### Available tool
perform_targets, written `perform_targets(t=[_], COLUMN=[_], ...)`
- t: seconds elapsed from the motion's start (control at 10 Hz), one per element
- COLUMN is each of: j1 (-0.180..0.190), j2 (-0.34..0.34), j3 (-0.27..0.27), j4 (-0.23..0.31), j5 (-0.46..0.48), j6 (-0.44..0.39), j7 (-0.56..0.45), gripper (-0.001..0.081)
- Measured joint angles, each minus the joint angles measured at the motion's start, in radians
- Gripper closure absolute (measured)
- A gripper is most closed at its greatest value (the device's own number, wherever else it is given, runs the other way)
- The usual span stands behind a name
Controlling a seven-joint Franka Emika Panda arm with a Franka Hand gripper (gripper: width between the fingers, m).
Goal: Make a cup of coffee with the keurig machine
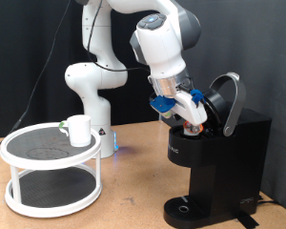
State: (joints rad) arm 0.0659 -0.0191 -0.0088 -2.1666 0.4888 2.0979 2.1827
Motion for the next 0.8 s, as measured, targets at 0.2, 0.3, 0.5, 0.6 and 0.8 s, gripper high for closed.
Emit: perform_targets(t=[0.2,0.3,0.5,0.6,0.8], j1=[-0.001,-0.001,-0.005,-0.005,-0.005], j2=[-0.006,-0.015,-0.04,-0.052,-0.067], j3=[-0.001,-0.004,-0.007,-0.007,-0.005], j4=[0.001,0.002,0.002,-0.002,-0.013], j5=[0.023,0.034,0.034,0.023,-0.021], j6=[-0.007,-0.029,-0.089,-0.112,-0.152], j7=[-0.035,-0.064,-0.099,-0.1,-0.086], gripper=[0.0075,0.0072,0.0072,0.0072,0.0072])
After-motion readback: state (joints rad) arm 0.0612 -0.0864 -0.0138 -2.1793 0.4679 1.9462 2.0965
